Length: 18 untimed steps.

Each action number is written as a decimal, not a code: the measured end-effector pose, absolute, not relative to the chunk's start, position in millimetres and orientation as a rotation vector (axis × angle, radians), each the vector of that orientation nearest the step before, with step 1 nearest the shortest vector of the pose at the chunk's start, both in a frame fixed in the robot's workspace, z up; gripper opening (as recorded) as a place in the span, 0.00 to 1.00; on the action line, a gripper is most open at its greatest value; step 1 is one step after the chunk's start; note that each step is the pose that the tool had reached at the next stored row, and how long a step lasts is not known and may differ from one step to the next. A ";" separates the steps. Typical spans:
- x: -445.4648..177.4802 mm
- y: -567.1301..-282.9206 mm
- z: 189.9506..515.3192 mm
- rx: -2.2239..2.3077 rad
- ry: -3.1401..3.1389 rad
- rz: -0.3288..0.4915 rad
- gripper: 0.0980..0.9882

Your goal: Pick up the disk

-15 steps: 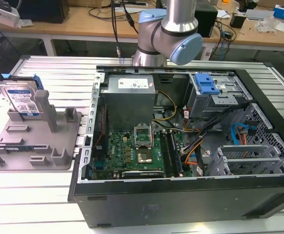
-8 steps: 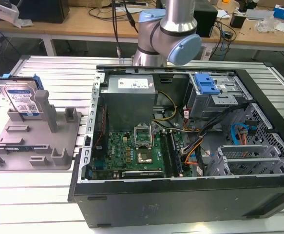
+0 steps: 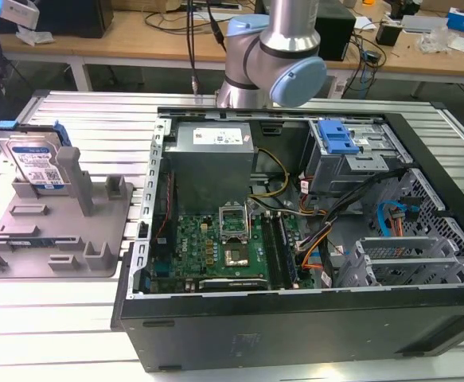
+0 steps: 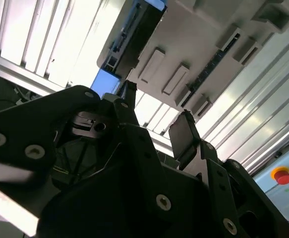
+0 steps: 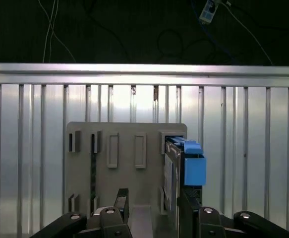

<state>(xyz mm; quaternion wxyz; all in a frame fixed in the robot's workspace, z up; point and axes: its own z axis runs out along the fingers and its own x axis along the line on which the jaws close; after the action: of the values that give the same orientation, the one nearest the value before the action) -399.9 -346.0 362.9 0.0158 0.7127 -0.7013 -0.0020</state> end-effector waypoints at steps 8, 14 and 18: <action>-405.0 -320.4 362.3 2.225 -2.173 0.015 0.50; -411.1 -319.3 360.8 2.242 -2.161 0.022 0.50; -414.5 -312.8 359.5 2.250 -2.156 0.025 0.50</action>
<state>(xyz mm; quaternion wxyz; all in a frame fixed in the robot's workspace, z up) -414.5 -312.8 359.5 0.0127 0.7220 -0.6918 0.0080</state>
